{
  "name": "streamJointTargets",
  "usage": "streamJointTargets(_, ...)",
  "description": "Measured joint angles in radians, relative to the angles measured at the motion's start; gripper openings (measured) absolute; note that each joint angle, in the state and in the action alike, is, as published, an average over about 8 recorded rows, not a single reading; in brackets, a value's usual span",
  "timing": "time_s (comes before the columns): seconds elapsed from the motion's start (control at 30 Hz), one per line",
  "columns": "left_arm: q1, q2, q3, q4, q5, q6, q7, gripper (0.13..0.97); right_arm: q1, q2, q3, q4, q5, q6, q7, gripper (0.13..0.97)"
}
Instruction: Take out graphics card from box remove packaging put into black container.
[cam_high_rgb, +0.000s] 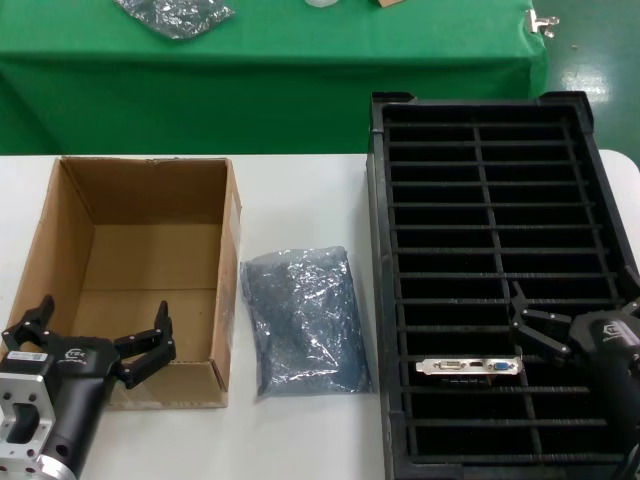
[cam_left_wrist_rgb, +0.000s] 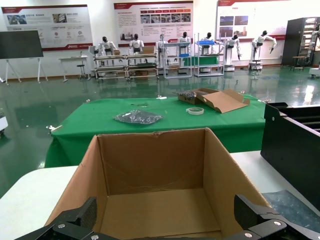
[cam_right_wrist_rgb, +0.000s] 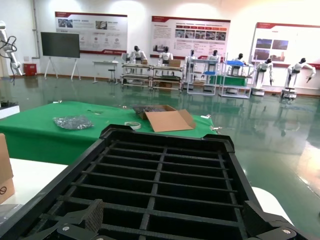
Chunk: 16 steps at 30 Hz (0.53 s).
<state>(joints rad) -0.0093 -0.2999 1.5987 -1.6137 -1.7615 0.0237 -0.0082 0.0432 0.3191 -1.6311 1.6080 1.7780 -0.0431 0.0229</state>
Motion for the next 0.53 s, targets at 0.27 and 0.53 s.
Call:
streamJointTargets(0.27, 0.001, 0.0, 0.0, 0.001, -0.004, -0.002, 0.001, 0.966, -0.004, -0.002, 0.003, -0.001, 0.002, 0.004, -0.002, 0.966)
streamJointTargets(0.53, 0.001, 0.0, 0.0, 0.001, -0.004, -0.002, 0.001, 0.966, -0.004, -0.002, 0.003, -0.001, 0.002, 0.004, -0.002, 0.966)
